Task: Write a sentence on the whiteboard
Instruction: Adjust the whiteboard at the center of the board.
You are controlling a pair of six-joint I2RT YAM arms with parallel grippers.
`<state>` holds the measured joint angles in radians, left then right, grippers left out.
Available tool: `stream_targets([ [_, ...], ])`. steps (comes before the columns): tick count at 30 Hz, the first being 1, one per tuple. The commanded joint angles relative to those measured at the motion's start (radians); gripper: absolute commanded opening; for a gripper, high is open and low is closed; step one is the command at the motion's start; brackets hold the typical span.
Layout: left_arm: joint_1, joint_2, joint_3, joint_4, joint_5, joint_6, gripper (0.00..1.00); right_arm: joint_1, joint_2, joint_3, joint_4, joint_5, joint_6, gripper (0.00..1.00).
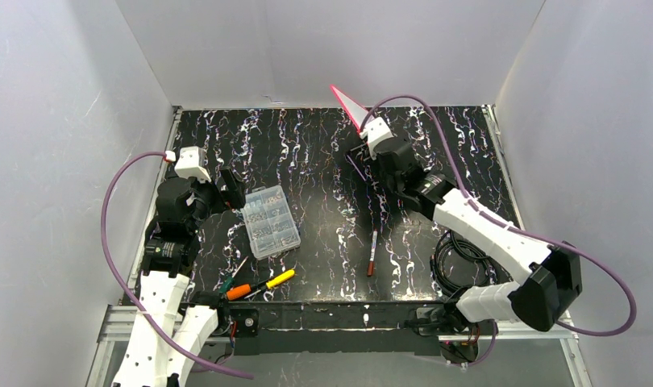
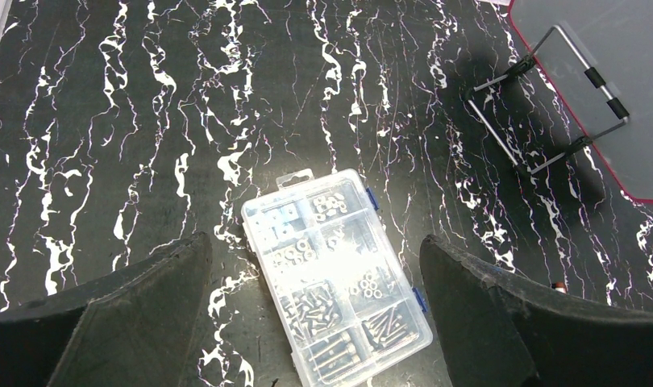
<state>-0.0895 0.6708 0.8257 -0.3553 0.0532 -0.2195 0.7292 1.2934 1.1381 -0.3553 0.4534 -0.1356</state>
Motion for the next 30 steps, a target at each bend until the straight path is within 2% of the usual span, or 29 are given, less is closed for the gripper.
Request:
stream_targets([
  [1, -0.007, -0.008, -0.008, 0.001, 0.007, 0.013, 0.99, 0.071, 0.045, 0.093, -0.001, 0.003, 0.229, 0.13],
  [10, -0.013, -0.014, -0.008, -0.001, 0.002, 0.013, 0.99, 0.149, 0.162, 0.192, -0.045, 0.148, 0.37, 0.12],
  [13, -0.015, -0.016, -0.008, -0.002, 0.002, 0.013, 0.99, 0.161, 0.167, 0.201, -0.034, 0.149, 0.41, 0.17],
  [21, -0.016, -0.017, -0.01, -0.007, 0.002, 0.013, 0.99, 0.171, 0.161, 0.245, -0.052, 0.15, 0.402, 0.53],
  [30, -0.017, -0.008, -0.01, -0.007, 0.007, 0.011, 0.99, 0.173, 0.092, 0.304, -0.124, 0.135, 0.386, 0.73],
])
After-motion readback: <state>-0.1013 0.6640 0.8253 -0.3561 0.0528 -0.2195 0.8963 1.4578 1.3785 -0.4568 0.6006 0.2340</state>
